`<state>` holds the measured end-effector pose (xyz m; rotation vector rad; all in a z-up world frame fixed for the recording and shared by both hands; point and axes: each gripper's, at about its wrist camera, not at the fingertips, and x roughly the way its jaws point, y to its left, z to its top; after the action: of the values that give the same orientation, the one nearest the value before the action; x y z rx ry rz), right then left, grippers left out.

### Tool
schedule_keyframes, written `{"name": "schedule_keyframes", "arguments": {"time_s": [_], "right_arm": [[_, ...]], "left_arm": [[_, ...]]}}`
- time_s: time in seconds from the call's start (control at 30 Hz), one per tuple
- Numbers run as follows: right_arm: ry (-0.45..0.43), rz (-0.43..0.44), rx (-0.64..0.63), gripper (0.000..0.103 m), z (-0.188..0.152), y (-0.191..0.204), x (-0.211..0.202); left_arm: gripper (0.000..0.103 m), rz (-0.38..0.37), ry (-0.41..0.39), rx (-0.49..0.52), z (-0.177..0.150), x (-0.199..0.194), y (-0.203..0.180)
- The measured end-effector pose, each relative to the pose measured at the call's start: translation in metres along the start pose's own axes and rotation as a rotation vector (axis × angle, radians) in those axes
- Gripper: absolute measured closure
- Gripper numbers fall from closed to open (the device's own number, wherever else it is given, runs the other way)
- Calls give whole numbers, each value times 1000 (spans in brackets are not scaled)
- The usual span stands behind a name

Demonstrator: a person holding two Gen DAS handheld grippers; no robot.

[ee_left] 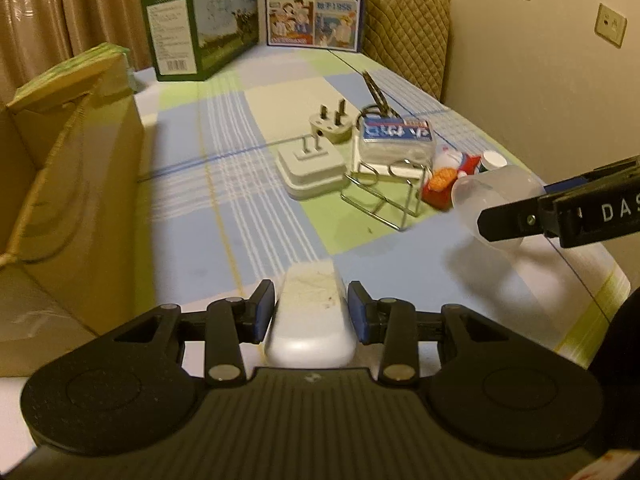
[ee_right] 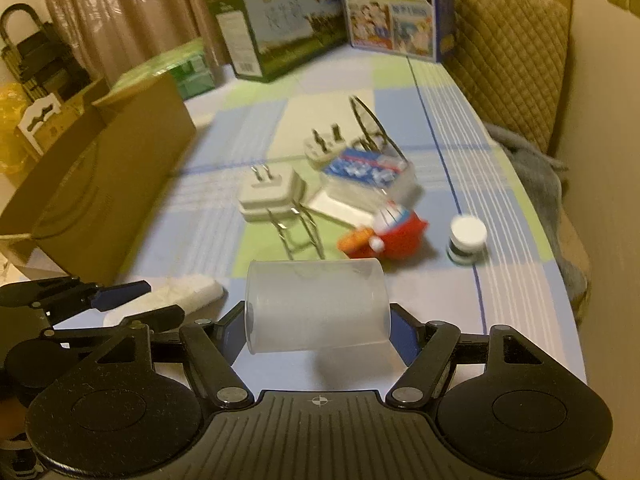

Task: Organize rigid objects
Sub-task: 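Carry bar and cup to cardboard box, open left tool to drop bar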

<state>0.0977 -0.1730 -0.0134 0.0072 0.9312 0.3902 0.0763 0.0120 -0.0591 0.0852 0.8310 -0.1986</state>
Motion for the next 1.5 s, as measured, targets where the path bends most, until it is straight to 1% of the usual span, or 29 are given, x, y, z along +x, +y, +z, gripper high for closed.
{"name": "schedule_keyframes", "arguments": {"time_s": [0.27,0.43,0.57,0.73,0.9,1.0,1.1,1.17,1.33,1.4,1.5], "right_arm": [[-16,8,-23,34,4,18,-4],[-32,15,-30,34,8,23,-9],[-58,27,-38,34,17,29,-15],[-110,77,-60,34,40,49,-25],[-174,175,-112,34,73,93,-31],[-195,240,-156,34,90,126,-24],[-176,296,-180,34,100,157,-4],[-157,327,-197,34,103,179,9],[-102,358,-241,34,107,221,47],[-87,356,-264,34,106,234,57],[-75,345,-307,34,102,249,69]], "left_arm": [[69,1,0,-11,-3,-12,12],[69,-5,-10,-14,1,-20,16],[69,-14,-32,-18,12,-31,23],[69,3,-88,-21,36,-59,43],[69,55,-148,-36,60,-96,83],[69,102,-159,-51,67,-112,113],[69,164,-142,-63,66,-119,149],[69,190,-128,-96,61,-120,175],[69,222,-90,-165,48,-113,228],[69,218,-80,-182,43,-111,240],[69,209,-78,-198,38,-107,249]]}}
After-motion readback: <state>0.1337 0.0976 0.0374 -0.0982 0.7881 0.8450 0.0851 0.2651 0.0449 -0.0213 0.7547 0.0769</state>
